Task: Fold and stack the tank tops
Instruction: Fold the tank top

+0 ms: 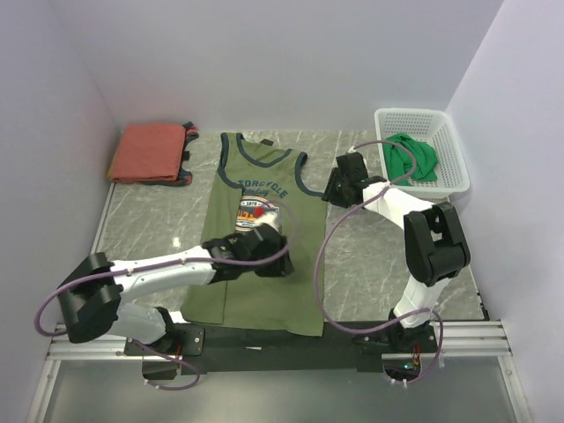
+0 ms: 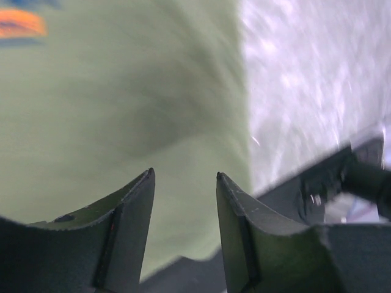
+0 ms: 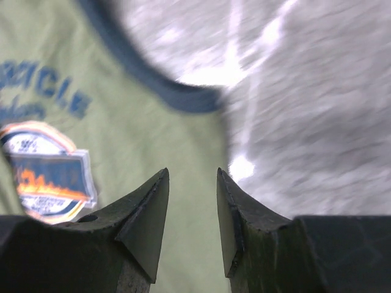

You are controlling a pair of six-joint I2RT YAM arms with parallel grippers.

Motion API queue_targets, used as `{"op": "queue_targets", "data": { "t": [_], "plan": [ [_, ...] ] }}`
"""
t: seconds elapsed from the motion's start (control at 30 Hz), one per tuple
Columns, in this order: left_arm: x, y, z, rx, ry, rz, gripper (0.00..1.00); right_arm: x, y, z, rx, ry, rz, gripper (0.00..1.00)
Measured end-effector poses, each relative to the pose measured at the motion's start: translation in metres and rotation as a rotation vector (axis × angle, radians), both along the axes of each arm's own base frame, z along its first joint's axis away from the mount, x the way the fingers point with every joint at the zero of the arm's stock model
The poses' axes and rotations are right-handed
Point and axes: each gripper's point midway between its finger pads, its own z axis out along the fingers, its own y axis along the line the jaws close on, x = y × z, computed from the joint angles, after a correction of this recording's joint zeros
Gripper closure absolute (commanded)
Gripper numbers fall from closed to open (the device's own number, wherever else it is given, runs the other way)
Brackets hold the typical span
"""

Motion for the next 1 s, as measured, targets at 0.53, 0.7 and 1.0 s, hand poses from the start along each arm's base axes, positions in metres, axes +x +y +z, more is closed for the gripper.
{"op": "queue_targets", "data": {
  "t": [0.53, 0.7, 1.0],
  "plan": [
    [-0.106, -0.09, -0.028, 0.083, 0.067, -0.254, 0.46, 0.022, -0.006, -0.047, -0.006, 0.088, 0.02, 0.61],
    [-0.124, -0.094, -0.04, 0.103, 0.089, -0.277, 0.47, 0.029, -0.006, -0.051, -0.008, 0.09, 0.012, 0.7],
    [-0.152, -0.11, -0.053, 0.14, 0.108, -0.33, 0.53, 0.035, -0.012, -0.053, 0.003, 0.092, -0.011, 0.97]
  ]
}}
